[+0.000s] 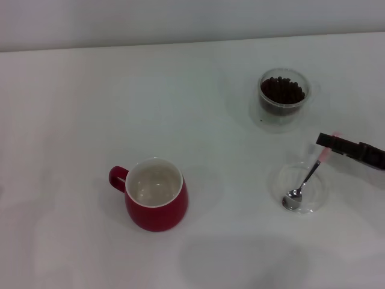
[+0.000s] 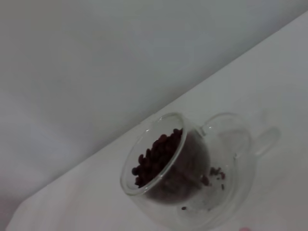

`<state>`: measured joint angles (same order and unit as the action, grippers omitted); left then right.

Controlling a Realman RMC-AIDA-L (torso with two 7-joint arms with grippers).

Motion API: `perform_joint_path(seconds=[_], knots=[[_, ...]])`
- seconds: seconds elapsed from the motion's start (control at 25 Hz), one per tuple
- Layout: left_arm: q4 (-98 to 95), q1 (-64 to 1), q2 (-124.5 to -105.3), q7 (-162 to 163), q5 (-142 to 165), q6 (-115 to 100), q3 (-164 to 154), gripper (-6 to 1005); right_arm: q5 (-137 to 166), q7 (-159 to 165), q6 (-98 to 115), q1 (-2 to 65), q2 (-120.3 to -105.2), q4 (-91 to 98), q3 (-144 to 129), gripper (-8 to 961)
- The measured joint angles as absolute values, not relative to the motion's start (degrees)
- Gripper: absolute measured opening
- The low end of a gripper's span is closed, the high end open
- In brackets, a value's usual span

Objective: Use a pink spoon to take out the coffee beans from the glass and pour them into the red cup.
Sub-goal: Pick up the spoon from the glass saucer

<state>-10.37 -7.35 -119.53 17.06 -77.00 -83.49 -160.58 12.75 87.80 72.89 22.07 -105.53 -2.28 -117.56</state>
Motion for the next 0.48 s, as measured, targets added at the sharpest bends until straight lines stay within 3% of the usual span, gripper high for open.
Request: perform_joint_path(seconds=[0.48], knots=[[-10.4, -7.4, -119.46, 17.0, -77.1, -83.5, -160.5, 888, 12.8, 87.6, 72.7, 23.7, -106.26, -2.2, -118.4, 864]])
